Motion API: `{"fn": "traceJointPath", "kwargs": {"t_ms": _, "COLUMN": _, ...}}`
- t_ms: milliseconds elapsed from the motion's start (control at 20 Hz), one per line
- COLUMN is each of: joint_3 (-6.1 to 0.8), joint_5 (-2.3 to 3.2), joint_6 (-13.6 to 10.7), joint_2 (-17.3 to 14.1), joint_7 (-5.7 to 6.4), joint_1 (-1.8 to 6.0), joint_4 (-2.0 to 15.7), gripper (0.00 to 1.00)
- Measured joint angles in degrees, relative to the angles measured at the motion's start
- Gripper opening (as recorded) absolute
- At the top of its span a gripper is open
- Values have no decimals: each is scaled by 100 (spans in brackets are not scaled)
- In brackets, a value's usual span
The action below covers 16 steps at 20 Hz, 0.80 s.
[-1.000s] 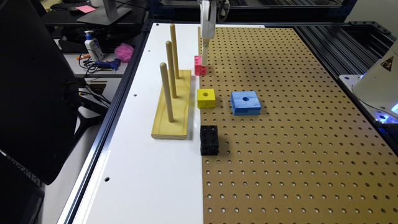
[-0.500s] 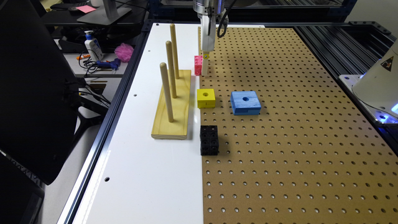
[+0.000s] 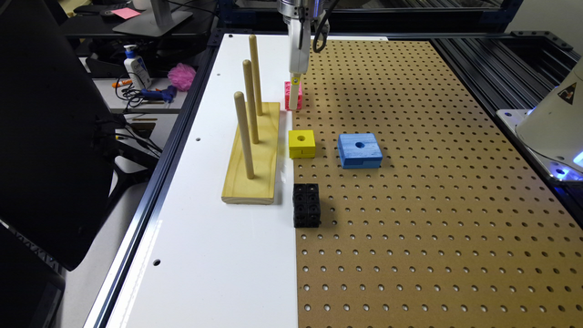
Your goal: Pick up pink block.
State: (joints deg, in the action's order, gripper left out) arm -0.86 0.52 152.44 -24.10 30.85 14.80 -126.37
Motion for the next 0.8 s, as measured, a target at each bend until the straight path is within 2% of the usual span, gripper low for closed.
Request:
{"fn": "traceJointPath", "kwargs": {"t_ms": 150, "joint_3": -1, "joint_5": -1, "joint_6": 179, "joint_2": -217, "joint_7": 1, "joint_1": 0, "joint_4": 28, "gripper": 100}}
{"fn": "traceJointPath", "kwargs": {"t_ms": 350, "joint_3": -5, "joint_5": -2, "joint_6": 171, "joint_2": -243, "joint_7": 1, "joint_1": 1, "joint_4": 74, "gripper": 100}}
{"fn": "traceJointPath", "kwargs": {"t_ms": 400, "joint_3": -8, "joint_5": -2, "joint_6": 171, "joint_2": -240, "joint_7": 1, "joint_1": 0, "joint_4": 73, "gripper": 0}}
{"fn": "traceJointPath", "kwargs": {"t_ms": 800, "joint_3": -8, "joint_5": -2, "joint_6": 169, "joint_2": -236, "joint_7": 1, "joint_1": 0, "joint_4": 72, "gripper": 0}}
